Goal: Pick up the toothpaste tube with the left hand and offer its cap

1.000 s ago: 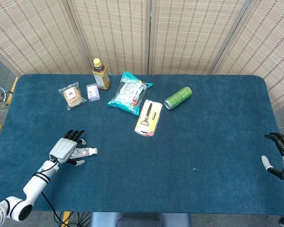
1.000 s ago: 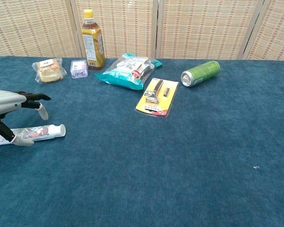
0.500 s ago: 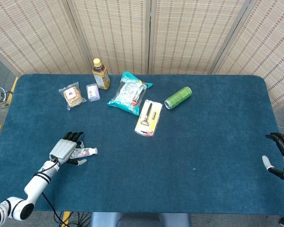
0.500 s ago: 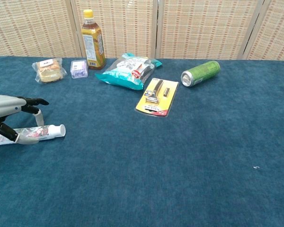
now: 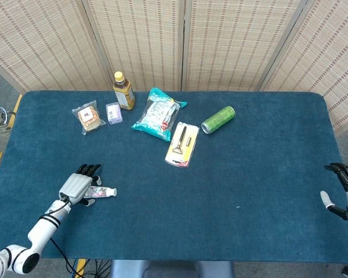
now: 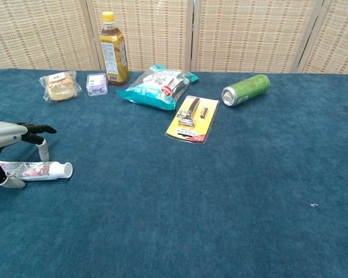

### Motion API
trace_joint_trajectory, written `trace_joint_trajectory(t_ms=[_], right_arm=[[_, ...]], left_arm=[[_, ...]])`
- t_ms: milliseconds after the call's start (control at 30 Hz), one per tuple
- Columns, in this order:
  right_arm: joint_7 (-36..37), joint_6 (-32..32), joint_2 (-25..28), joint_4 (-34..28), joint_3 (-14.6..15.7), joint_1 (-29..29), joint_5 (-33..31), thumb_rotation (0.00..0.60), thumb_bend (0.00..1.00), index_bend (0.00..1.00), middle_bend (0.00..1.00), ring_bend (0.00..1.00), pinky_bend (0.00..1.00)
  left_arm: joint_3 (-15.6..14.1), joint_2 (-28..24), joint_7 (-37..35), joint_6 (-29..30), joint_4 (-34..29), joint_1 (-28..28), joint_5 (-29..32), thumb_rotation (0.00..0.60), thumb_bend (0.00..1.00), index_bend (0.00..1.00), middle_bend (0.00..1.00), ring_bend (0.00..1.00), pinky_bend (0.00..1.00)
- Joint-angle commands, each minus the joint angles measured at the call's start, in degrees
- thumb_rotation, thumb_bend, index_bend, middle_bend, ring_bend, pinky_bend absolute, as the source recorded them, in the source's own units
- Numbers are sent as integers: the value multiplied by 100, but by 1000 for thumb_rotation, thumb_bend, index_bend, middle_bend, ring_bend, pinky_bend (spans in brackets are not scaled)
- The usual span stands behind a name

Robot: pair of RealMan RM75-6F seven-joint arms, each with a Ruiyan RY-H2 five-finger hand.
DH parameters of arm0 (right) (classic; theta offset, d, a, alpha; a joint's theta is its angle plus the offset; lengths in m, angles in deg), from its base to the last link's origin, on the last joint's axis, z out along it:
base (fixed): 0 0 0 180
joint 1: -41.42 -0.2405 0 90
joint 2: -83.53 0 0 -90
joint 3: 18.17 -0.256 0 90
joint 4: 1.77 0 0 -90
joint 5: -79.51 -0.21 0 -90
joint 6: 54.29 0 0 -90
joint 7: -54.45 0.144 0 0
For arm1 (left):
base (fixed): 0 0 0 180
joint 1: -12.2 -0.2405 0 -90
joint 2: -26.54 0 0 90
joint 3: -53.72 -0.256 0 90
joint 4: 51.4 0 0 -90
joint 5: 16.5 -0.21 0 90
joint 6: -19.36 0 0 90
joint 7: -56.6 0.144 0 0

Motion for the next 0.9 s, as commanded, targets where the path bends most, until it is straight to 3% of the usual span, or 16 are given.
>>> trace_joint_trajectory(t_ms=[33, 400, 767, 900], right_arm=[[-2, -4, 6, -7, 1, 4, -1, 600, 254, 287, 277, 82, 207], [-46, 20, -7, -22, -12, -21, -6, 600, 254, 287, 277, 82, 207], [-78, -12, 4, -59, -12, -2, -12, 600, 254, 287, 277, 82, 207], [-85, -26, 5, -71, -14, 3, -7, 600, 254, 287, 277, 82, 207]], left_arm=[[5, 69, -51, 8, 108, -1, -19, 600, 163, 361, 56, 0, 0], [25, 28, -219, 99, 101, -47, -73, 600, 191, 417, 131, 0, 0], [32, 94, -328, 42, 194, -36, -73, 599, 196, 422, 142, 0, 0], [84, 174, -547, 73, 262, -52, -68, 600, 201, 464, 228, 40, 0]])
